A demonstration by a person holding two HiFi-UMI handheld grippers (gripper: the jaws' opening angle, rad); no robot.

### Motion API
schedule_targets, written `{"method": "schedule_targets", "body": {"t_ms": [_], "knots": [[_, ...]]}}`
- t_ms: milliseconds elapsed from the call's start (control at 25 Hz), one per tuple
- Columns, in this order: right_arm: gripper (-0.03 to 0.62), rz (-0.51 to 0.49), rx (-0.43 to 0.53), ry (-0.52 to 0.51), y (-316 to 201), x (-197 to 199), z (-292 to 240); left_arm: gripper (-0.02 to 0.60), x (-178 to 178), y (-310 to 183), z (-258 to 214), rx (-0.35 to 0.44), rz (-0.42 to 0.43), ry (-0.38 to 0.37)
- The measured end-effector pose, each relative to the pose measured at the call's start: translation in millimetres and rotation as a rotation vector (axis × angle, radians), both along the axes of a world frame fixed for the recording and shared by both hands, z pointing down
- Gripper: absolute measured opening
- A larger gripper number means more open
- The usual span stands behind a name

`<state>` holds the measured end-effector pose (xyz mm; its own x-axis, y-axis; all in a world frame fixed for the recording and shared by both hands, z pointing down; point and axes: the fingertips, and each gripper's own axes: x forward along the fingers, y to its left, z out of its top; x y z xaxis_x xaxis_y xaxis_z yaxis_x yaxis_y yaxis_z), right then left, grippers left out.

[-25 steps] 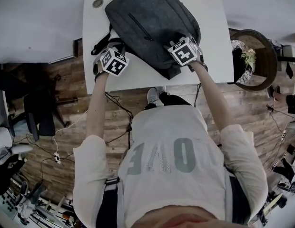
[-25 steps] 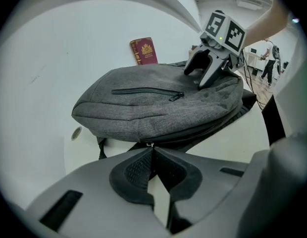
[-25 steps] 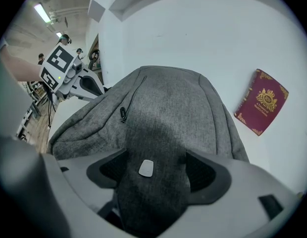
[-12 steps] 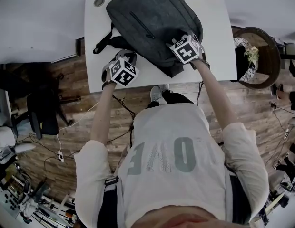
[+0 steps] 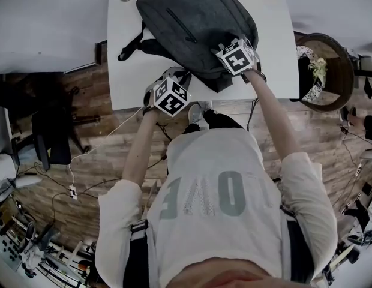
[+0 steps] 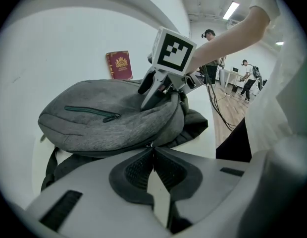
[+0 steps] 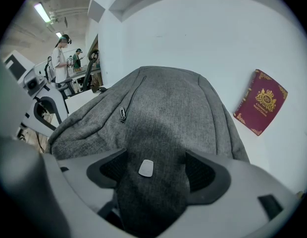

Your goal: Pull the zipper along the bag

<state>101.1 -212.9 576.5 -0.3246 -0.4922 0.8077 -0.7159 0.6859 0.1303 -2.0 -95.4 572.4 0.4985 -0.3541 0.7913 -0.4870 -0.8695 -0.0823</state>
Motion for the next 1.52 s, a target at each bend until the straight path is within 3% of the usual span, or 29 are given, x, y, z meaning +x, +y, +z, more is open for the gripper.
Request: {"method": "schedule_targets", "body": {"t_ms": [200,480,680,880,1040,1240,1360,1520], "knots": [[0.376,0.006,0.005,-0.002,0.0,-0.9,0.2,0.029,22.2,11.1,-6.1,-0.023,-0.018,0.06],[0.376,0.008,0.015,0.004,-0.6,0.6,-1.2,0.031,54.6,17.8,-12.7,-0.022,-0.022,0.083],[0.376,0.017,0.025,-0.006,-0.8,-1.4,-1.3,0.029,52.4,15.7,-9.5,-0.037,-0.112,0.15],[0.376,-0.028,-0.006,-0.003,1.4,-2.0,-9.7,0.029,47.0,20.7,-4.8,-0.042,-0.177,0.151],[0.376,-0.111,0.045,0.105,-18.0,20.0,-27.1,0.029,42.5,19.7,-4.1,-0.039,-0.185,0.153],[0.374,-0.11,-0.127,0.185,-17.7,53.6,-1.2,0.029,44.1,19.7,-3.5,-0.037,-0.221,0.153],[0.365,-0.079,-0.202,0.163,-14.6,52.9,3.0,0.029,38.2,17.9,-1.3,-0.017,-0.19,0.103],[0.362,-0.1,-0.292,0.125,11.0,39.4,4.4,0.029,8.8,22.9,0.8,-0.027,-0.218,0.085]]}}
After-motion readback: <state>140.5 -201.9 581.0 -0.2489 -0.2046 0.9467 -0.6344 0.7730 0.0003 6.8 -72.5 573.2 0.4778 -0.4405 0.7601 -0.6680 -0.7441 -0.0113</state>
